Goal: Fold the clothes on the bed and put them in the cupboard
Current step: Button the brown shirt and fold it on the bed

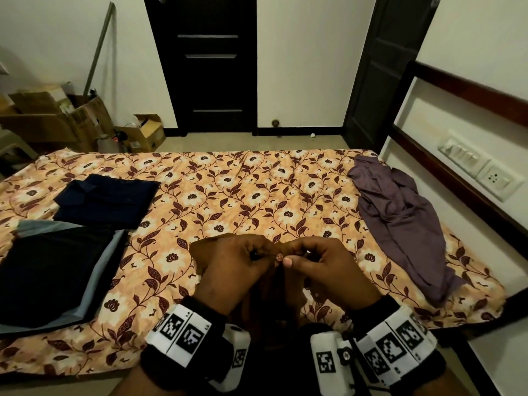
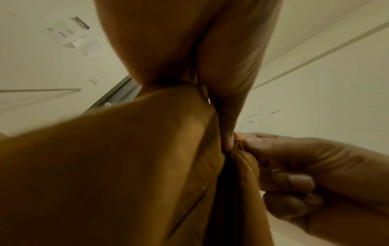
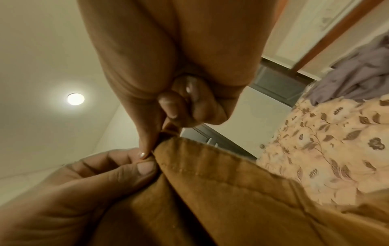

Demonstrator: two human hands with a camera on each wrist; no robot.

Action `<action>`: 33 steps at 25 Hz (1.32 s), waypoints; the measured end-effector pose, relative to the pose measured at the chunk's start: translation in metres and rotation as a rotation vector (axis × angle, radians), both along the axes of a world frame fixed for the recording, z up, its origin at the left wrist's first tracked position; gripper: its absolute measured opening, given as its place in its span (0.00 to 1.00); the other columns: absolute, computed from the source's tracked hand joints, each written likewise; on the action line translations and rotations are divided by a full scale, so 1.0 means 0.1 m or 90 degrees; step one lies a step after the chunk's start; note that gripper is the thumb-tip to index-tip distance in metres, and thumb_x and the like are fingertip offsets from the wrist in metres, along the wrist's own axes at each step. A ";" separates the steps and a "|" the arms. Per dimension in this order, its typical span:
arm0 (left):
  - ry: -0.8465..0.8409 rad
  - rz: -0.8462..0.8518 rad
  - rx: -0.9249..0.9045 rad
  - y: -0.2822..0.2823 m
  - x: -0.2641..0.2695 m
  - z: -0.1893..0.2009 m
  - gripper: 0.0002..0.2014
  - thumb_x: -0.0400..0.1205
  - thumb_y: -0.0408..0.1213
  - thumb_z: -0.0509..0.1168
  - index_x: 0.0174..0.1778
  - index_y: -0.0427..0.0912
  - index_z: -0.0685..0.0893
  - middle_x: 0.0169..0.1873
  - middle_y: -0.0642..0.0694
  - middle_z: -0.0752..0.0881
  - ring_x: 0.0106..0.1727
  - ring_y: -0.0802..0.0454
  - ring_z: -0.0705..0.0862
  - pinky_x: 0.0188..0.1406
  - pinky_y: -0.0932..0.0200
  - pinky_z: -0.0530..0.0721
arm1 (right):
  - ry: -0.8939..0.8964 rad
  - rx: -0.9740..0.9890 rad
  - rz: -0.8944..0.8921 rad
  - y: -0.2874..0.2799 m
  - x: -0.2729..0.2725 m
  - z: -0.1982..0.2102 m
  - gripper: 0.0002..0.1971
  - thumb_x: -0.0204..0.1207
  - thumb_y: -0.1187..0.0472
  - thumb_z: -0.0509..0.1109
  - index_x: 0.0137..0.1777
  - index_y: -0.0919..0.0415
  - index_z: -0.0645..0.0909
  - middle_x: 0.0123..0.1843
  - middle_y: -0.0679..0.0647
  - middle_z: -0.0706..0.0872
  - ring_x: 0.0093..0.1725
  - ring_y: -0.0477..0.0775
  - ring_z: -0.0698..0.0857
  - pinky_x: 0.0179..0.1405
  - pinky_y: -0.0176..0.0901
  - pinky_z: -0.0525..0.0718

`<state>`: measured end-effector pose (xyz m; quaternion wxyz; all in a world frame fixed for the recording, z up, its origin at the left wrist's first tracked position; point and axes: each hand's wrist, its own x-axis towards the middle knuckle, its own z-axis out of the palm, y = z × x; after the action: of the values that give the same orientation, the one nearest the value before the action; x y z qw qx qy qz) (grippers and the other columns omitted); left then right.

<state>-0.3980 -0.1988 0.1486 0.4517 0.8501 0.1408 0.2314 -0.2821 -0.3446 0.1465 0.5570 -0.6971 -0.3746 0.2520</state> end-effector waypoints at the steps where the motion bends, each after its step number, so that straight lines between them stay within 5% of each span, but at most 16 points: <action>1: 0.003 0.002 0.010 0.02 0.02 0.06 0.12 0.72 0.24 0.76 0.45 0.47 0.92 0.35 0.53 0.90 0.38 0.62 0.88 0.41 0.64 0.86 | -0.052 -0.014 0.014 0.02 0.03 0.07 0.08 0.73 0.66 0.75 0.43 0.49 0.89 0.40 0.44 0.90 0.40 0.38 0.85 0.41 0.31 0.81; 4: 0.032 -0.054 0.028 0.11 0.14 0.24 0.27 0.73 0.22 0.73 0.62 0.57 0.86 0.30 0.54 0.87 0.34 0.61 0.86 0.41 0.71 0.83 | -0.307 -0.119 0.050 0.12 0.14 0.28 0.05 0.74 0.60 0.74 0.49 0.50 0.89 0.45 0.42 0.87 0.43 0.38 0.82 0.43 0.32 0.79; 6: 0.033 -0.070 0.050 0.18 0.21 0.30 0.28 0.73 0.21 0.72 0.54 0.64 0.86 0.29 0.62 0.86 0.38 0.59 0.86 0.43 0.73 0.83 | -0.503 -0.192 0.043 0.19 0.14 0.35 0.07 0.77 0.57 0.71 0.54 0.51 0.87 0.47 0.43 0.84 0.45 0.43 0.81 0.44 0.40 0.81; 9: -0.035 0.006 0.072 0.22 0.28 0.28 0.12 0.74 0.28 0.75 0.41 0.53 0.91 0.32 0.58 0.89 0.38 0.60 0.87 0.40 0.68 0.85 | -0.645 -0.129 -0.044 0.26 0.12 0.36 0.06 0.78 0.58 0.69 0.51 0.54 0.86 0.44 0.48 0.85 0.39 0.49 0.83 0.33 0.46 0.84; 11: -0.053 0.044 0.093 0.19 0.31 0.23 0.03 0.75 0.33 0.76 0.38 0.46 0.91 0.34 0.53 0.90 0.37 0.59 0.86 0.39 0.64 0.85 | -0.642 -0.077 -0.116 0.33 0.14 0.34 0.02 0.75 0.62 0.72 0.45 0.55 0.85 0.41 0.49 0.86 0.38 0.51 0.83 0.31 0.45 0.84; 15: -0.044 0.028 0.134 0.14 0.35 0.21 0.09 0.78 0.34 0.73 0.32 0.46 0.84 0.28 0.53 0.83 0.32 0.58 0.80 0.32 0.67 0.77 | -0.590 -0.067 -0.225 0.52 0.13 0.22 0.03 0.73 0.64 0.70 0.46 0.57 0.81 0.41 0.51 0.85 0.41 0.54 0.82 0.41 0.50 0.83; 18: 0.150 -0.036 0.119 0.26 0.26 0.19 0.01 0.80 0.38 0.71 0.44 0.48 0.87 0.38 0.53 0.86 0.38 0.62 0.83 0.36 0.68 0.78 | -0.454 -0.121 -0.241 0.44 0.20 0.03 0.07 0.80 0.65 0.63 0.55 0.58 0.79 0.46 0.51 0.83 0.42 0.51 0.81 0.44 0.44 0.80; 21: 0.385 -0.216 0.028 0.38 -0.06 -0.10 0.05 0.81 0.38 0.69 0.43 0.54 0.87 0.41 0.50 0.90 0.40 0.59 0.88 0.45 0.59 0.88 | -0.411 -0.331 -0.185 0.14 0.50 -0.28 0.12 0.81 0.65 0.58 0.57 0.51 0.78 0.51 0.50 0.82 0.44 0.51 0.81 0.44 0.44 0.82; 24: 0.579 -0.335 0.065 0.49 -0.25 -0.41 0.08 0.82 0.36 0.67 0.47 0.55 0.89 0.41 0.59 0.87 0.37 0.73 0.84 0.42 0.75 0.82 | -0.350 -0.623 0.018 -0.15 0.80 -0.62 0.13 0.73 0.61 0.60 0.54 0.53 0.81 0.52 0.53 0.84 0.53 0.57 0.85 0.51 0.48 0.82; 26: 0.551 -0.266 0.092 0.73 -0.11 -0.59 0.11 0.83 0.32 0.65 0.43 0.55 0.86 0.42 0.63 0.84 0.40 0.73 0.82 0.41 0.77 0.79 | -0.325 -0.733 0.086 -0.28 0.94 -0.76 0.08 0.75 0.58 0.61 0.52 0.54 0.78 0.54 0.55 0.83 0.58 0.58 0.84 0.53 0.46 0.80; 29: 0.472 -0.153 0.115 1.04 0.38 -0.82 0.10 0.83 0.30 0.64 0.44 0.48 0.88 0.46 0.56 0.87 0.49 0.58 0.84 0.55 0.57 0.84 | -0.244 -0.739 0.161 -0.28 1.09 -0.87 0.05 0.76 0.58 0.68 0.51 0.50 0.81 0.51 0.49 0.84 0.52 0.52 0.84 0.43 0.36 0.78; 30: 0.458 -0.135 0.120 1.09 0.60 -0.88 0.09 0.83 0.30 0.63 0.49 0.44 0.89 0.50 0.53 0.88 0.51 0.56 0.84 0.56 0.58 0.83 | -0.192 -0.730 0.183 -0.24 1.11 -0.90 0.04 0.75 0.57 0.69 0.48 0.48 0.82 0.50 0.48 0.84 0.51 0.50 0.85 0.42 0.34 0.79; 33: 0.450 -0.159 0.109 1.12 1.24 -1.19 0.13 0.82 0.25 0.61 0.56 0.41 0.88 0.55 0.48 0.88 0.54 0.53 0.84 0.53 0.62 0.78 | -0.151 -0.716 0.200 -0.12 1.15 -1.09 0.05 0.70 0.50 0.70 0.46 0.41 0.82 0.56 0.46 0.84 0.58 0.51 0.81 0.57 0.44 0.80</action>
<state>-0.2739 -0.0865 0.0291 0.3274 0.9227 0.1632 -0.1217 -0.1676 -0.3565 0.0379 0.0127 -0.8445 -0.3420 0.4119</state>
